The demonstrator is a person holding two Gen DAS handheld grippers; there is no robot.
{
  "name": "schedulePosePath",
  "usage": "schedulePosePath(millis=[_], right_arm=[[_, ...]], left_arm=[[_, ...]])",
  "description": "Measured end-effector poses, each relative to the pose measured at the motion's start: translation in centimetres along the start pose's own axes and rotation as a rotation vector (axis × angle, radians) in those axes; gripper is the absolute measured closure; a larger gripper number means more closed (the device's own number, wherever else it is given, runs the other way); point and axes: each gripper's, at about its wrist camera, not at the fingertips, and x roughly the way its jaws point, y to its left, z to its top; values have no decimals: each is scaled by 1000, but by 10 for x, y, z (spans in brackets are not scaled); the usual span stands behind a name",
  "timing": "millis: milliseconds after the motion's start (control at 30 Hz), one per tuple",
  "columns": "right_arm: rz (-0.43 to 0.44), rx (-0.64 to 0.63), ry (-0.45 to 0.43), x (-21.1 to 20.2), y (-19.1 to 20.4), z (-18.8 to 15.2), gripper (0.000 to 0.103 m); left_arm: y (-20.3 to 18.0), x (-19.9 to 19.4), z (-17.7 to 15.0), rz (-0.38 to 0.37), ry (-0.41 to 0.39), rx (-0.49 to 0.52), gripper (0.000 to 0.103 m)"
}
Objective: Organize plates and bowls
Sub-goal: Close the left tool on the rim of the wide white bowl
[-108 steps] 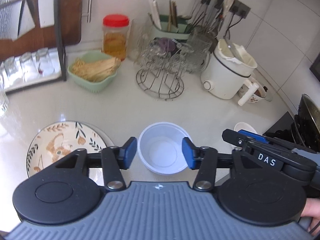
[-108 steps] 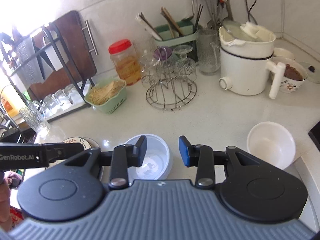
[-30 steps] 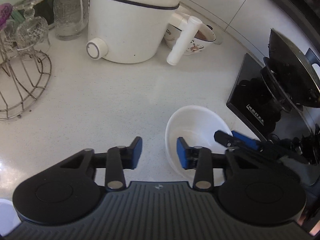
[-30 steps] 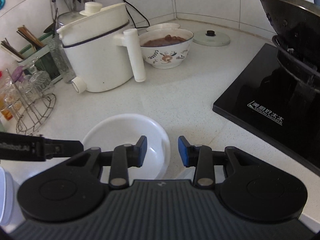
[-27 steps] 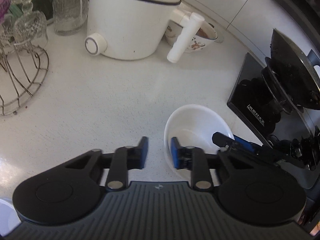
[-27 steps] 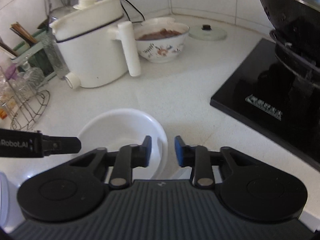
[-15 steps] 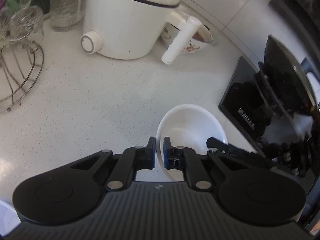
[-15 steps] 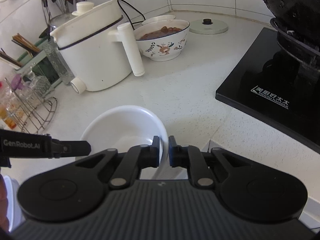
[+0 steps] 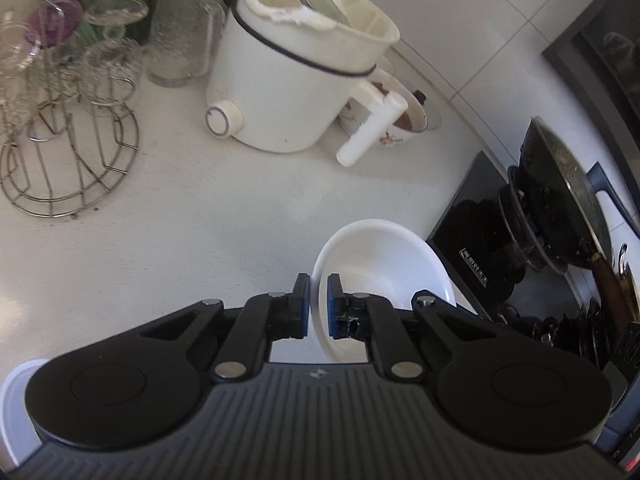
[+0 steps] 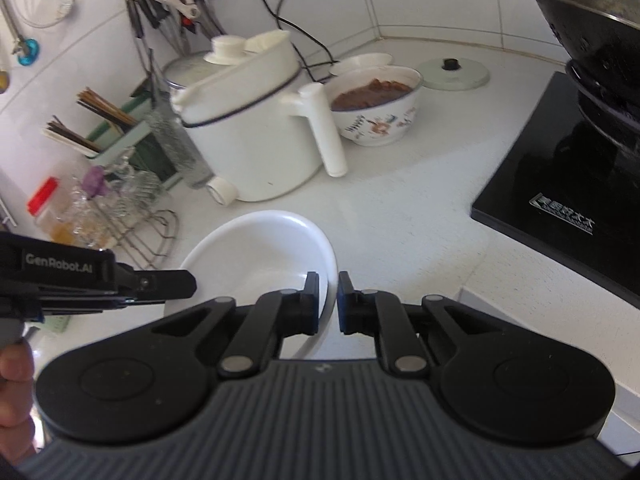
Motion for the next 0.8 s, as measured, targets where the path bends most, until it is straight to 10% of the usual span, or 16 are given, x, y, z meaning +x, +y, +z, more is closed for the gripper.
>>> schedulePosePath(millis=[800], right_arm=[[207,-122,-2,-24,72,26,90]], left_arm=[[39,-115,-8,63,-200,-176,94]])
